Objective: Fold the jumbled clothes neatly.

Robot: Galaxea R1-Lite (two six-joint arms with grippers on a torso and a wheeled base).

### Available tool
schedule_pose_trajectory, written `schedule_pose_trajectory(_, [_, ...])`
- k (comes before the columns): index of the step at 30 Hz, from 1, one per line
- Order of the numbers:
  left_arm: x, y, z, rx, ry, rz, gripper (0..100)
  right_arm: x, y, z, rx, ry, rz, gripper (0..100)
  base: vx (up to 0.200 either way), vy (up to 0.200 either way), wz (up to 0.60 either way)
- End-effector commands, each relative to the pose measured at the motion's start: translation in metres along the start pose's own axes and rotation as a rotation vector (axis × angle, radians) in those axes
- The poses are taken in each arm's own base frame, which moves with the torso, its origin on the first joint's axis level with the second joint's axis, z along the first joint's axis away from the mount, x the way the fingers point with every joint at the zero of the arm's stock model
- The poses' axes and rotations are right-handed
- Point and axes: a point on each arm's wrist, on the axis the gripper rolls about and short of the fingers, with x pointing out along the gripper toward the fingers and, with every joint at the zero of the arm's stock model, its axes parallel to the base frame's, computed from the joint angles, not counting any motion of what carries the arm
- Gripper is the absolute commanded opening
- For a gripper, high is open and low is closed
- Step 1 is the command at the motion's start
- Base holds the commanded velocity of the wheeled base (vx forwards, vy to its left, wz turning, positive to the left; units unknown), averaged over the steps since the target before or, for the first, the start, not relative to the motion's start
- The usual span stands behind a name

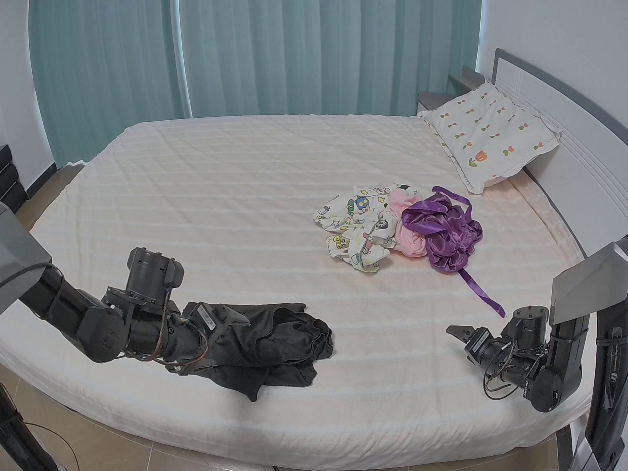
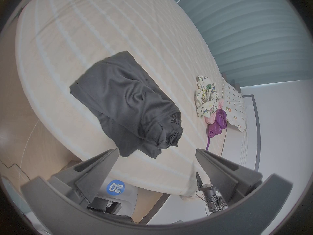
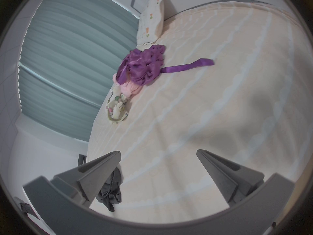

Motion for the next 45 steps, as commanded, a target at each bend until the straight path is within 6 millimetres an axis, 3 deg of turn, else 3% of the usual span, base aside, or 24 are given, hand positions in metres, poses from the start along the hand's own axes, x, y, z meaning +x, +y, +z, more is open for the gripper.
schedule_pose_trajectory(1, [-0.005,0.014,0.004,-0.028,-0.016,0.008,100,0.003,0.016,-0.007,-0.051,0.006,0.064,100,0.0,0.2,0.0])
schedule_pose_trajectory(13, [-0.006,0.031,0.008,-0.064,0.034,0.014,100,0.014,0.052,-0.037,-0.257,0.065,0.193,100,0.0,0.2,0.0])
schedule_pose_trajectory(17, [-0.004,0.034,0.009,-0.069,0.058,-0.008,100,0.02,0.066,-0.056,-0.322,0.118,0.227,100,0.0,0.2,0.0])
schedule_pose_trajectory(29, [-0.001,0.042,0.022,-0.097,0.022,-0.023,100,0.047,0.099,-0.076,-0.449,0.159,0.306,100,0.0,0.2,0.0])
schedule_pose_trajectory(36, [0.0,0.043,0.022,-0.101,0.035,-0.023,100,0.065,0.091,-0.084,-0.477,0.176,0.281,100,0.0,0.086,0.0])
schedule_pose_trajectory(45, [0.0,0.043,0.022,-0.1,0.036,-0.021,100,0.071,0.079,-0.071,-0.546,0.142,0.241,100,0.0,0.0,0.0])
